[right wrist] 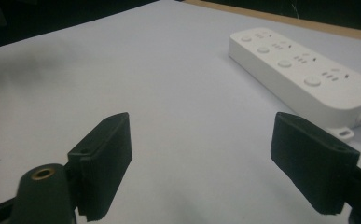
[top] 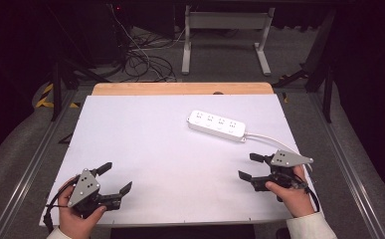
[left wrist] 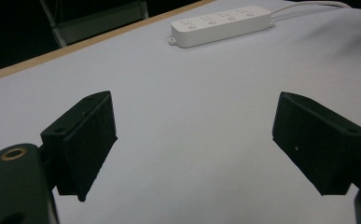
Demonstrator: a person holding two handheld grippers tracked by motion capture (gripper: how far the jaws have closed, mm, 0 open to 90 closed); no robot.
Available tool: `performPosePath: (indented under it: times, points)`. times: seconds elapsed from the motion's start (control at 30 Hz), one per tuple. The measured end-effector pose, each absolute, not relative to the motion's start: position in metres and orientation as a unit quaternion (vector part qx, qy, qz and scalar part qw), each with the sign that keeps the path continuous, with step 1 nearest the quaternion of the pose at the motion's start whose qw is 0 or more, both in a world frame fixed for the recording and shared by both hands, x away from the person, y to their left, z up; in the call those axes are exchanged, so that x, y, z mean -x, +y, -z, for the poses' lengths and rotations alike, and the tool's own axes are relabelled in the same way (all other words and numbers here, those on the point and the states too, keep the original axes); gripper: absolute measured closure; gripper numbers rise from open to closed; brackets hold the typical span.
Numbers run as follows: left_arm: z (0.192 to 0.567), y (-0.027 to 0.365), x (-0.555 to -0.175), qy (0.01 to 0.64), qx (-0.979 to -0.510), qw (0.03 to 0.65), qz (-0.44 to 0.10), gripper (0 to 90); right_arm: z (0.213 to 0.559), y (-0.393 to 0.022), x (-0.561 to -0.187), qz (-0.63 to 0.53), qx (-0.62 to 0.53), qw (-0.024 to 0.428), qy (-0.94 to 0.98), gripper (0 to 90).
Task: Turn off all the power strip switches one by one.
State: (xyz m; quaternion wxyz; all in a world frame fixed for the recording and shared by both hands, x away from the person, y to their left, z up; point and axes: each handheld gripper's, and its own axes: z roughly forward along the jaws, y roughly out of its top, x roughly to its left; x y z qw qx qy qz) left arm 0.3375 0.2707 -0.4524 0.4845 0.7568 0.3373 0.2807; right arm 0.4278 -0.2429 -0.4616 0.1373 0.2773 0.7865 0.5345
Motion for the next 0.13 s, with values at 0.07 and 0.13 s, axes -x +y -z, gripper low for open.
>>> performPosePath:
  times: [0.07,0.13]
  points:
    - [0.4525,0.2709,-0.3377,0.335,-0.759,0.483,-0.281,14.2,0.4688,-0.2442,-0.4257,-0.529,-0.280,0.135,0.790,20.2]
    - [0.4528,0.2714,-0.3384,0.333,-0.760,0.482,-0.282,13.9,0.4741,-0.2447,-0.4245,-0.523,-0.282,0.130,0.794,18.3]
